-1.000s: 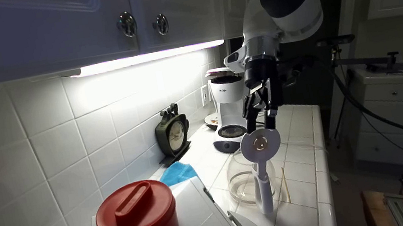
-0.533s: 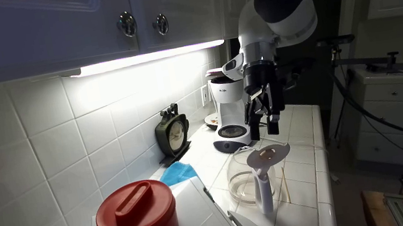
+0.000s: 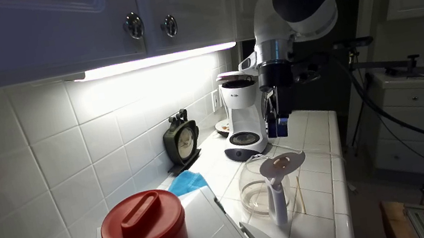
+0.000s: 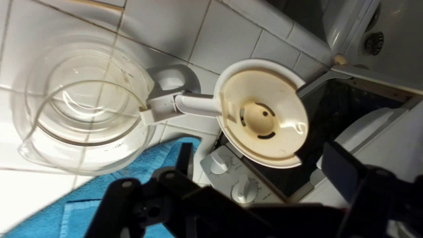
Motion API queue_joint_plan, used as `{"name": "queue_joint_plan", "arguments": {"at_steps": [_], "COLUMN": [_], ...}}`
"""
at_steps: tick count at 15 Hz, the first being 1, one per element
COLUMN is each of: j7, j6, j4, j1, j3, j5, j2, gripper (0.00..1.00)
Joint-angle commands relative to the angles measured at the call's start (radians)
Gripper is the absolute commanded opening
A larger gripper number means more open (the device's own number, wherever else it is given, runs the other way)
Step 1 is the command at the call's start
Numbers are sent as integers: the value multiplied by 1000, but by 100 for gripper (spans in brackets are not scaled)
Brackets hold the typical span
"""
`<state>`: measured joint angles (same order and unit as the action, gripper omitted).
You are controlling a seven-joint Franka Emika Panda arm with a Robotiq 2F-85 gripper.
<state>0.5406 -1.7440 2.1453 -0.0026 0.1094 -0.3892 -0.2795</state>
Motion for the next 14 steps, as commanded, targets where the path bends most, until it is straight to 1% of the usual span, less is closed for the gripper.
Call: {"name": "queue_joint_plan", "arguments": {"at_steps": [1,3,6,9,12,14], "j7": [-154,-150,-48,128,322,423], "j6": [-63,-109,-224,-321,-350,-346], "j4": [76,125,230,337,411,440], "j1": [-24,-26,-9,27,46,42], "j3": [-36,-30,-4,47,100,117], "j5": [147,208,255,231,233,256], "j2": [-99,-145,-216,-279,-309,-313], "gripper": [100,100,100,100,100,100]}}
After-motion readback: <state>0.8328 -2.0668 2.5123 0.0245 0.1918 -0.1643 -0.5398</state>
